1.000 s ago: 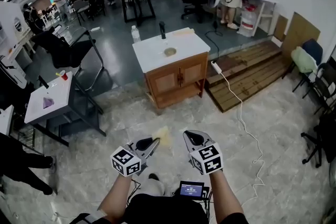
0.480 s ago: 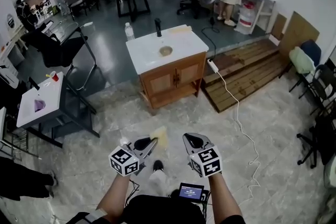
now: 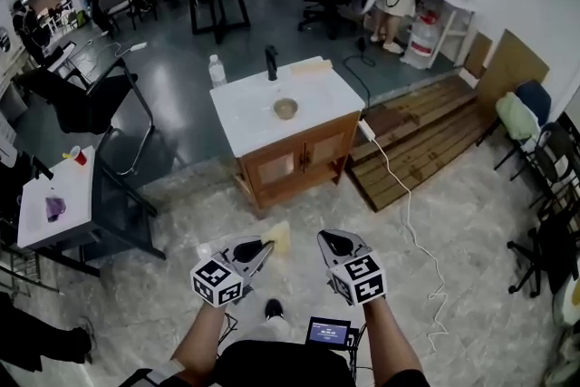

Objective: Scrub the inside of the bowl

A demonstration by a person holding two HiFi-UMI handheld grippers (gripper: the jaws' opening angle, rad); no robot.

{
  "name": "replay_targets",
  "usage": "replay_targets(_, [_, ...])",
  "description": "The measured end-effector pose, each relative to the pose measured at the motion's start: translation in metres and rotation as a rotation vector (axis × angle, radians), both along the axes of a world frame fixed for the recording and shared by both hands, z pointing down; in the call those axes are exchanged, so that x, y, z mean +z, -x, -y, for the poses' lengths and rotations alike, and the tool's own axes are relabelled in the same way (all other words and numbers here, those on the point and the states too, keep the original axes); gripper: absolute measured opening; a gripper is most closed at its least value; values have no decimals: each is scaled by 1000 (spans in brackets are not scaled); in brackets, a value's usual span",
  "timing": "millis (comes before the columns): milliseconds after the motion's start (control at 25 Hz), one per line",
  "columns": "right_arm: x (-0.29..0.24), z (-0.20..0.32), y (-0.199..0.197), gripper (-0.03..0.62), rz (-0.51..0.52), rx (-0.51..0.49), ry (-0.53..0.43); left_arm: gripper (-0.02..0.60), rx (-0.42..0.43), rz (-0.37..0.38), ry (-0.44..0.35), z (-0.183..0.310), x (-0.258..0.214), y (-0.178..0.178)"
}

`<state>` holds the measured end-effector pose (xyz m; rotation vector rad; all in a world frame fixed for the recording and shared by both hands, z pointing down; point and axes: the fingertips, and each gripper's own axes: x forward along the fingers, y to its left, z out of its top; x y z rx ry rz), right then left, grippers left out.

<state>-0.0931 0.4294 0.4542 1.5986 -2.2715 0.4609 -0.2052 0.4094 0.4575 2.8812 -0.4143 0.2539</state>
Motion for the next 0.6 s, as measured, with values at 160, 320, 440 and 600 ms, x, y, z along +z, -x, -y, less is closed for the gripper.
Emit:
replay_targets(160, [-7,49,4,9,-10,13,-9,17,1,-27,3,51,-7,7])
replay_targets(320, [-8,81,6,9,-11,39,-5,17,15,-37,4,88,-8,13])
replay_targets(440, [-5,97,6,8,-9,50,5,17,25,-42,19,105,-4,12])
replay_targets(600, [0,116,4,9,-3,55,19,17,41,-42,46,122,3,4])
